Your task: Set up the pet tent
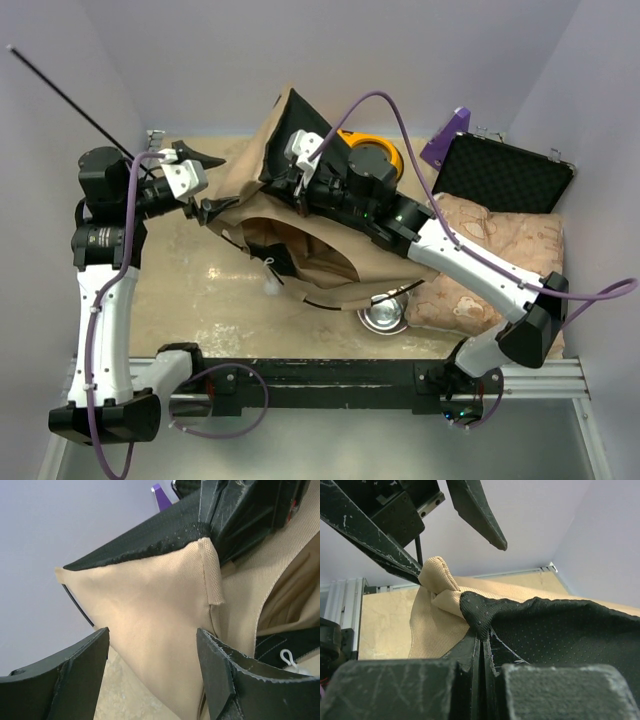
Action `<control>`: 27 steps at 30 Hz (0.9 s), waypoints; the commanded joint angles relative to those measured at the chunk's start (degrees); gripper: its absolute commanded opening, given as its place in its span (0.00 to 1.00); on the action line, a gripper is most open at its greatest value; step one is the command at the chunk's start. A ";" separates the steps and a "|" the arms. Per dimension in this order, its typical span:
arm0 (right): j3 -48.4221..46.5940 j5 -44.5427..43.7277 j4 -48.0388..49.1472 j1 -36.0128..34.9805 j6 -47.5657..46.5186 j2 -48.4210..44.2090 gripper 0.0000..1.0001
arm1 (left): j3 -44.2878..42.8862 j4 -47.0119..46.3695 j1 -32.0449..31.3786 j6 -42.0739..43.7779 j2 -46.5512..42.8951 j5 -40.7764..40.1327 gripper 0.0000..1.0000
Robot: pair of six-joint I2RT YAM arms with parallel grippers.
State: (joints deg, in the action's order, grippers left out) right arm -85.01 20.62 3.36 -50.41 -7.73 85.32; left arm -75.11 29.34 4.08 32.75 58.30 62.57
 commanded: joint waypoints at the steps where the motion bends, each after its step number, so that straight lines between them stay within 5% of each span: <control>1: 0.37 -4.62 3.68 0.05 -0.36 -4.19 0.00 | -3.80 5.90 -0.30 5.66 0.76 -0.43 0.75; 5: 1.16 -4.36 3.76 0.14 -0.80 -4.72 0.00 | -7.41 7.21 -0.30 2.67 1.55 2.38 0.77; 10: 1.25 -5.42 4.55 0.14 -0.80 -5.08 0.00 | -9.53 18.81 -0.38 8.81 4.53 8.70 0.77; 18: 0.37 -6.82 5.08 0.14 -0.10 -4.63 0.00 | -9.53 16.63 -0.74 5.92 5.59 7.84 0.78; 24: 1.34 0.99 5.78 0.05 -0.18 -5.16 0.00 | -3.82 -1.11 -2.31 -6.37 4.36 3.35 0.64; 27: 1.52 3.10 6.75 0.05 0.34 -5.51 0.00 | -4.51 -0.18 -3.55 -5.43 6.29 3.35 0.54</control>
State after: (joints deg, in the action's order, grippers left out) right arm -83.20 19.42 4.27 -50.57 -7.92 82.96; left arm -79.70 35.24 1.89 30.85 63.22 66.63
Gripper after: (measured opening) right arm 0.010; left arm 0.602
